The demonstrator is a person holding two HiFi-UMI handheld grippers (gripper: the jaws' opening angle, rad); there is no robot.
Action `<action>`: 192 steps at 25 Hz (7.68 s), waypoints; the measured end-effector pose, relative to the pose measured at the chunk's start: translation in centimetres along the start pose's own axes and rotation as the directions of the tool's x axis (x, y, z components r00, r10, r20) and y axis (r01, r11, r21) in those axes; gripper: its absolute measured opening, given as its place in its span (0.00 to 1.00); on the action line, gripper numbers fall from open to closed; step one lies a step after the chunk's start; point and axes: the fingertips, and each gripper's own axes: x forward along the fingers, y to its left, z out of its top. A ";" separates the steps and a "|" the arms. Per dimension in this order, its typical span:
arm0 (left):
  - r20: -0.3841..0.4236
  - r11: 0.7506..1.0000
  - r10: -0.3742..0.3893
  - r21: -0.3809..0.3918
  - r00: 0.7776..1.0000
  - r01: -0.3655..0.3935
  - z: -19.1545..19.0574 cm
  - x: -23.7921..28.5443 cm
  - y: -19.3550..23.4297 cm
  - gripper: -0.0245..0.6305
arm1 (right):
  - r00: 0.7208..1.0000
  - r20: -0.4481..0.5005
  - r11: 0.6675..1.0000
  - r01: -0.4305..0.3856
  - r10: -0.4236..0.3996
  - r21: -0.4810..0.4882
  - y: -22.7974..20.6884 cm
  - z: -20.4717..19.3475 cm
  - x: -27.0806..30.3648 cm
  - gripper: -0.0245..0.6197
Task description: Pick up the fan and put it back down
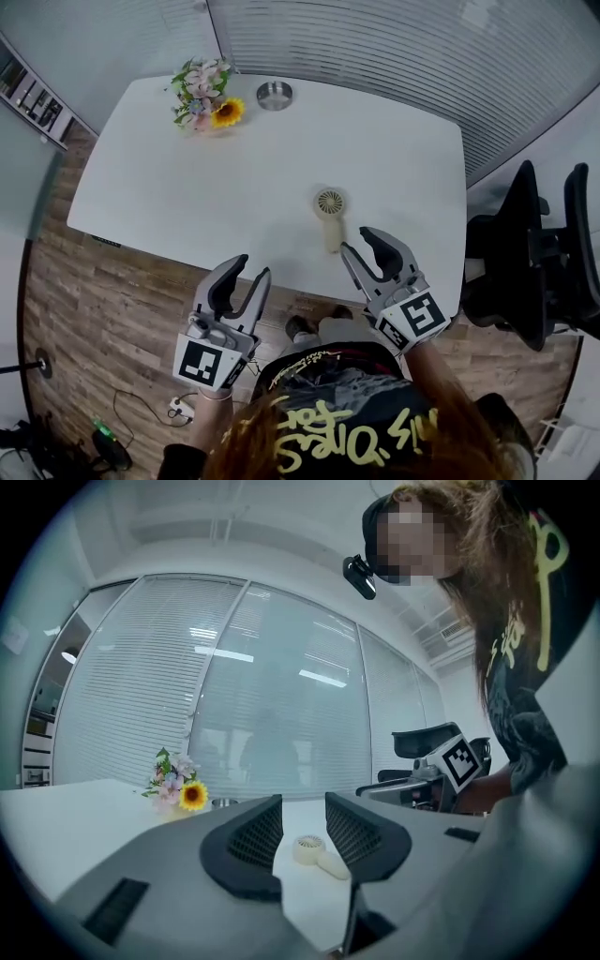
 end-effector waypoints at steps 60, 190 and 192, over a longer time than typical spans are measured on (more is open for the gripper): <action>0.046 0.999 -0.013 0.049 0.999 0.011 2.0 4.9 -5.1 0.23 | 0.998 0.020 0.988 0.069 -0.067 -0.138 -9.3 0.5 -0.8 0.53; -0.074 0.986 -0.168 -0.019 0.983 0.167 -0.3 13.6 4.9 0.15 | 0.925 -0.344 0.986 0.165 -0.162 -0.023 -17.7 -11.0 19.8 0.53; -0.080 0.987 -0.162 -0.016 0.983 0.162 -0.2 13.7 4.2 0.15 | 0.933 -0.324 0.987 0.156 -0.157 -0.029 -17.7 -10.7 19.3 0.53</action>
